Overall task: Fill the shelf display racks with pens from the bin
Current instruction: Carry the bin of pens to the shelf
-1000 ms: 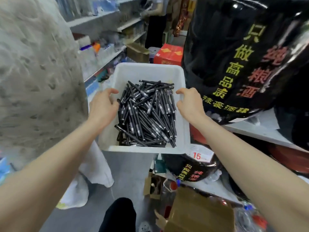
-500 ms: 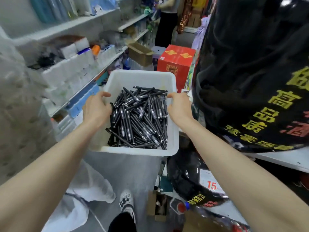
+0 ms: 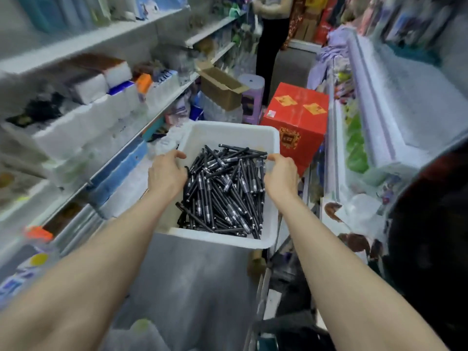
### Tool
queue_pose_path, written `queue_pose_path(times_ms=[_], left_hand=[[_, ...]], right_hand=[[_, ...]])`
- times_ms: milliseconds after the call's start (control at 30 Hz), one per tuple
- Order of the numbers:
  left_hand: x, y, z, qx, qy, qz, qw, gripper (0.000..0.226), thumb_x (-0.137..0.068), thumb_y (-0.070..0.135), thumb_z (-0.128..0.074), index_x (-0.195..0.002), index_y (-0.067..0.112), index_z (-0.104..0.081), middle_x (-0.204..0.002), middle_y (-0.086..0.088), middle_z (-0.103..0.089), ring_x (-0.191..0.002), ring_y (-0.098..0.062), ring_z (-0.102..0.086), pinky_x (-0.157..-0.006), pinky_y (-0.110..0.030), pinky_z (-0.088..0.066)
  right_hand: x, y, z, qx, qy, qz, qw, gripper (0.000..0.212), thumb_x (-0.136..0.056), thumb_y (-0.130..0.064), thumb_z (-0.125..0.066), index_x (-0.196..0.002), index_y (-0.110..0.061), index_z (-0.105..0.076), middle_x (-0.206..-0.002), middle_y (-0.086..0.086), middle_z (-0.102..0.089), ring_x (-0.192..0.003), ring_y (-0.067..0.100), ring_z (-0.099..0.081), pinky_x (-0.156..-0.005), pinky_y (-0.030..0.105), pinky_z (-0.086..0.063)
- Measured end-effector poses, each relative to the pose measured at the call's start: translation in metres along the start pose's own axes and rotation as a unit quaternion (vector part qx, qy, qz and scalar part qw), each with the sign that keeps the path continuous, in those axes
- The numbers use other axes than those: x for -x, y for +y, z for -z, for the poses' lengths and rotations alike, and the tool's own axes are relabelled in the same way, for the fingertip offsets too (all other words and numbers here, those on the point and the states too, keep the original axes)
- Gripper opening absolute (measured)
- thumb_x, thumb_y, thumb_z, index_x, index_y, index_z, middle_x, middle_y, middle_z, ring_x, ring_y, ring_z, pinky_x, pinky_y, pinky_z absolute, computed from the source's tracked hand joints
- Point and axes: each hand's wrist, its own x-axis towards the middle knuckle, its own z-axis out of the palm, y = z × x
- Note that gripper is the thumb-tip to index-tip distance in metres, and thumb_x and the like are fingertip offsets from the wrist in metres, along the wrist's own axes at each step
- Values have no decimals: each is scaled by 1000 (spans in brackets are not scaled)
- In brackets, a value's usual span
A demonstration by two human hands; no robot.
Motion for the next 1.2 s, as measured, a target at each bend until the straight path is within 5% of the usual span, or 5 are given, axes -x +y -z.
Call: queue_pose_path(times_ms=[300,400,700,1000,1200], left_hand=[[-162,66,-30,17,-9,-74,997,32,-85,12,-56,-112,26,-66,-109,-10,-69,-98,-32,-61,-74,-35,-39],[-228,101,-48,22,-36,-104,994,34,-83,15,-56,-111,30,-64,-104,-10,-70,-94,-33,-61,-74,-36,-42],[-376,208,-133,39,-124,-202,971,42,-87,15,-59,-127,28,-59,-127,-9,-64,-109,-33,-61,-89,-39,-49],[-479,281,-234,43,-251,-278,926,31,-91,23,-54,-120,30,-60,-80,-2,-66,-90,-33,-64,-82,-40,-51],[-535,313,-289,30,-347,-369,862,33,-88,25,-53,-119,36,-53,-67,3,-68,-63,-22,-67,-77,-38,-56]], right_hand=[[-156,-15,1,9,71,-44,996,54,-87,7,-51,-136,-16,-54,-130,13,-55,-117,30,-52,-90,30,-39],[-224,-7,9,7,80,-51,995,55,-85,8,-53,-134,-17,-55,-132,12,-56,-121,31,-52,-102,37,-42],[-396,40,32,31,151,-113,981,50,-89,6,-44,-132,-18,-57,-131,12,-59,-120,31,-53,-98,33,-41],[-472,84,47,38,185,-248,950,47,-92,3,-44,-131,-17,-58,-133,16,-57,-118,32,-55,-98,35,-43],[-501,97,37,57,202,-325,922,57,-84,8,-50,-128,-25,-61,-128,18,-60,-112,36,-59,-100,42,-47]])
